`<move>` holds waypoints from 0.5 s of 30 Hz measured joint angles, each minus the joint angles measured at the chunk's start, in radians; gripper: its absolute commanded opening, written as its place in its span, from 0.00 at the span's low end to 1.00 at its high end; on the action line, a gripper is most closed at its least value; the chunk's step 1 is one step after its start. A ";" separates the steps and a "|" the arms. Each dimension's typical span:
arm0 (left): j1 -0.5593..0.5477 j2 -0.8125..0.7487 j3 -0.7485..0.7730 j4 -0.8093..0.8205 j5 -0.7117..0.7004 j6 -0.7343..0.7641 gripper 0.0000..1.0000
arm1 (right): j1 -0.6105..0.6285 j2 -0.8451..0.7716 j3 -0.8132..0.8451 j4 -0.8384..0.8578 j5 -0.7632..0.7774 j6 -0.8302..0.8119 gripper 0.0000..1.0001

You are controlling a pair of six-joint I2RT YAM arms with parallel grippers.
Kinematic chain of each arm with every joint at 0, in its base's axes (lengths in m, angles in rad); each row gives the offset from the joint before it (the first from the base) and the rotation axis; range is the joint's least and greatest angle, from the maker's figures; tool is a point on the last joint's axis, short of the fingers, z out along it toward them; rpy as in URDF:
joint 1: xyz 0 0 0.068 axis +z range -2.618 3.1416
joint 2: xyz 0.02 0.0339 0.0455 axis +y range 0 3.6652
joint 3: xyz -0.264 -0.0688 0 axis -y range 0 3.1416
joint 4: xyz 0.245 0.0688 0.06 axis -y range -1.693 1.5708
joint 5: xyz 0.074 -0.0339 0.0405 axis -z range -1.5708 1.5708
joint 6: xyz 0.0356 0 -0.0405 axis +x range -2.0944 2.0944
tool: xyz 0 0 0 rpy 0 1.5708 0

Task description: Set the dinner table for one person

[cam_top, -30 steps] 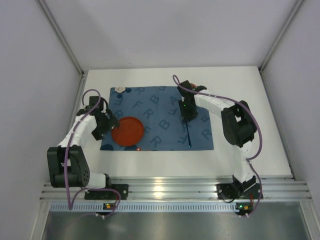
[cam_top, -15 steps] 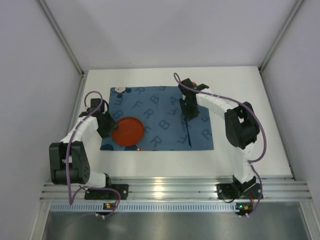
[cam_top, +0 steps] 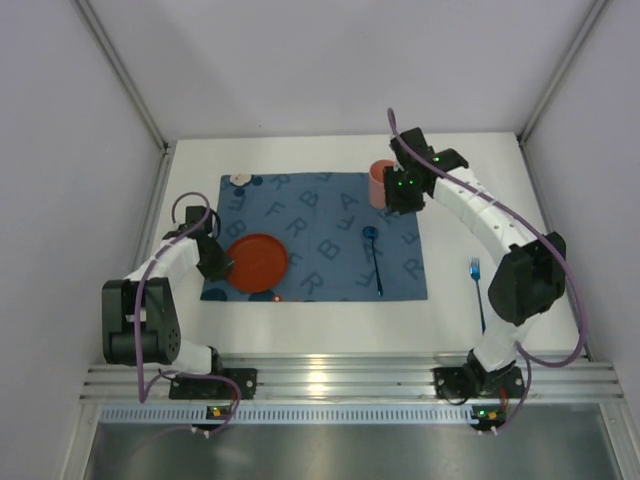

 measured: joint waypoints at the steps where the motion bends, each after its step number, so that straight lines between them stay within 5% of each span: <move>1: -0.001 0.004 -0.004 0.006 0.002 0.001 0.09 | -0.019 -0.019 0.000 -0.008 0.000 0.002 0.40; 3: -0.007 0.023 -0.007 0.020 0.004 -0.003 0.00 | -0.053 -0.046 0.000 -0.017 0.000 0.002 0.40; 15: -0.107 0.066 0.111 0.027 0.020 0.005 0.00 | -0.162 -0.092 0.003 -0.049 -0.001 0.019 0.43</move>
